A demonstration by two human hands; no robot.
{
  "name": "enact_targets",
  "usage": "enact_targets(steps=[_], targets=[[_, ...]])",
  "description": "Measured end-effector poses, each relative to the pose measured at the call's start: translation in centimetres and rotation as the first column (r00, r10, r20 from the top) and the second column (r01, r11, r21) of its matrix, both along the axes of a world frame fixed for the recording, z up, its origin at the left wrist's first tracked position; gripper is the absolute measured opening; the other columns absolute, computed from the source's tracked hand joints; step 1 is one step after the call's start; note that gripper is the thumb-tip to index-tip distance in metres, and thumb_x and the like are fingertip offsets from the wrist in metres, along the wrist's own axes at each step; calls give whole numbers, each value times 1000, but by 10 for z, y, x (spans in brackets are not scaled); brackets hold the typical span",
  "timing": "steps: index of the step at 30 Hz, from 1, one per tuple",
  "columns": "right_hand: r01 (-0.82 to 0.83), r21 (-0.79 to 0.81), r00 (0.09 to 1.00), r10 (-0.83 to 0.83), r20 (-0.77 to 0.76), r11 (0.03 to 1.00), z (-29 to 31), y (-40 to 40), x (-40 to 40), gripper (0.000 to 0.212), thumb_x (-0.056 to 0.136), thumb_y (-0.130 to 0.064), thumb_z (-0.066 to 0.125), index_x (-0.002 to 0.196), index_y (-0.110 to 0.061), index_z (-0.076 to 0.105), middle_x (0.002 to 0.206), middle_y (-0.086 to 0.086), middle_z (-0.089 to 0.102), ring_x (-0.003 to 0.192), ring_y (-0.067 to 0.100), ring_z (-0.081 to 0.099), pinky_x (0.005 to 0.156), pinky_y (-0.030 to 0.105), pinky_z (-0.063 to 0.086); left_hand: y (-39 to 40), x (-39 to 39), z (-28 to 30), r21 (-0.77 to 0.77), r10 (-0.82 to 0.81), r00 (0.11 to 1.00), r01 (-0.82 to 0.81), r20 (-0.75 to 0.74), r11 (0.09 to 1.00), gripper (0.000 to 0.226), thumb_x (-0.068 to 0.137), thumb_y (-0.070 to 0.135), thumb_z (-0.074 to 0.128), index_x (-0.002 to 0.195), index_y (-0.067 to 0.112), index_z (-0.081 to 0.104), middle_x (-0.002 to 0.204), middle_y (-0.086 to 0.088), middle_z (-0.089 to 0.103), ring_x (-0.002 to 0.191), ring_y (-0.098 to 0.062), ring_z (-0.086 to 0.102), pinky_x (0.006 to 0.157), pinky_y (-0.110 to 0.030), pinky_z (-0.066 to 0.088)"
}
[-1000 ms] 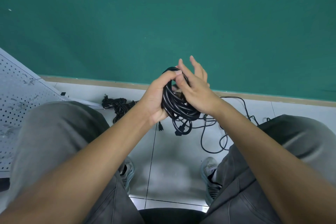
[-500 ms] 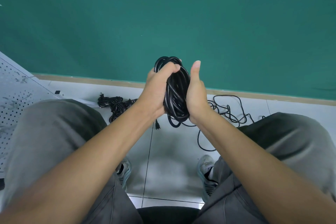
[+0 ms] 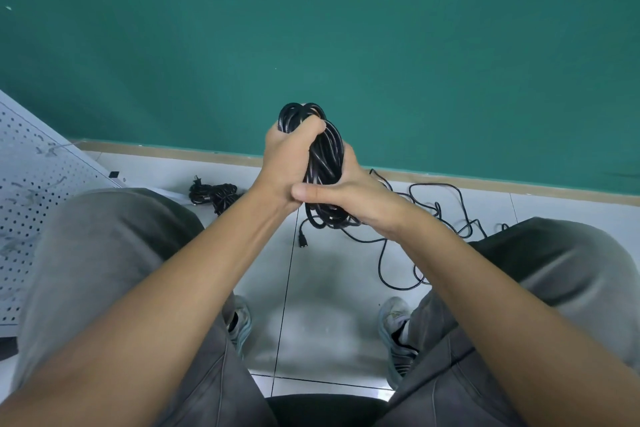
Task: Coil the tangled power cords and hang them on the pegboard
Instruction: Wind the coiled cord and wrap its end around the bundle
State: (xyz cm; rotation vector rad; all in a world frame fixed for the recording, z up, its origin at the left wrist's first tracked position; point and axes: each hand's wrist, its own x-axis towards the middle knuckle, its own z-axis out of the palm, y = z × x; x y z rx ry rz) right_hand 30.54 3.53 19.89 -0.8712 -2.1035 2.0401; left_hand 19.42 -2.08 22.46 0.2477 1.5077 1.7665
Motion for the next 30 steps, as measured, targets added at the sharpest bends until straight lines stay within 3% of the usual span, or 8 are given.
enact_targets(steps=[5, 9, 11, 16, 20, 23, 26, 30], targets=[[-32, 9, 999, 32, 27, 999, -5, 13, -1, 99, 65, -26, 95, 144, -22, 36, 133, -2, 64, 120, 6, 65, 106, 35, 52, -6, 3, -5, 28, -200, 976, 198, 85, 980, 9, 95, 15, 70, 93, 12, 62, 82, -7, 66, 78, -20, 69, 73, -36, 60], [-9, 2, 1000, 9, -8, 1000, -2, 15, 4, 101, 63, -23, 92, 144, -19, 33, 137, 2, 59, 123, 8, 63, 107, 39, 51, -7, 4, -5, 77, -285, 941, 275, 184, 958, 66, 78, 23, 82, 134, 1, 58, 120, -10, 72, 108, -26, 73, 91, -43, 61], [-9, -13, 999, 8, -47, 1000, 3, 16, 7, 92, 70, -12, 85, 146, -17, 33, 134, 5, 61, 121, 10, 64, 104, 36, 53, -7, 1, -3, 112, -350, 924, 336, 154, 935, 62, 79, 21, 76, 136, 5, 58, 128, -7, 71, 115, -24, 71, 93, -42, 60], [-47, 35, 998, 49, -38, 998, 11, 15, 12, 59, 85, 1, 73, 135, -16, 46, 106, 3, 67, 99, 6, 68, 86, 26, 54, -6, 1, 2, 113, -362, 929, 352, 81, 929, 67, 77, 22, 75, 137, -1, 56, 113, -8, 68, 95, -15, 73, 80, -31, 60], [-78, 21, 997, 78, -8, 997, 13, 8, 10, 70, 86, -7, 77, 144, -17, 38, 126, 0, 66, 117, 5, 65, 103, 31, 52, -9, 7, -7, 48, -360, 931, 358, 58, 933, 75, 77, 33, 74, 141, 0, 51, 112, -11, 64, 95, -17, 71, 81, -30, 60], [-52, 43, 999, 52, -3, 998, 14, 5, 6, 75, 82, -14, 82, 144, -19, 39, 127, -4, 67, 119, 4, 64, 106, 33, 50, -10, 3, -7, 34, -408, 906, 407, 116, 913, 77, 80, 40, 73, 144, 5, 51, 111, -12, 64, 93, -18, 72, 77, -29, 59], [21, 118, 999, -15, -52, 993, 17, 2, 5, 54, 82, 0, 77, 126, -19, 52, 108, 3, 71, 98, 5, 70, 85, 24, 57, -9, -1, -2, 32, -450, 886, 450, 109, 893, 71, 89, 42, 71, 146, 4, 50, 109, -9, 65, 88, -13, 74, 71, -24, 58], [103, 190, 992, -86, -92, 976, 16, -2, 4, 43, 77, 5, 72, 108, -20, 56, 94, 19, 65, 81, 23, 65, 74, 41, 56, -7, 2, 0, 40, -455, 882, 453, 123, 890, 80, 80, 47, 70, 143, 3, 50, 114, -8, 63, 94, -11, 72, 75, -23, 59]])
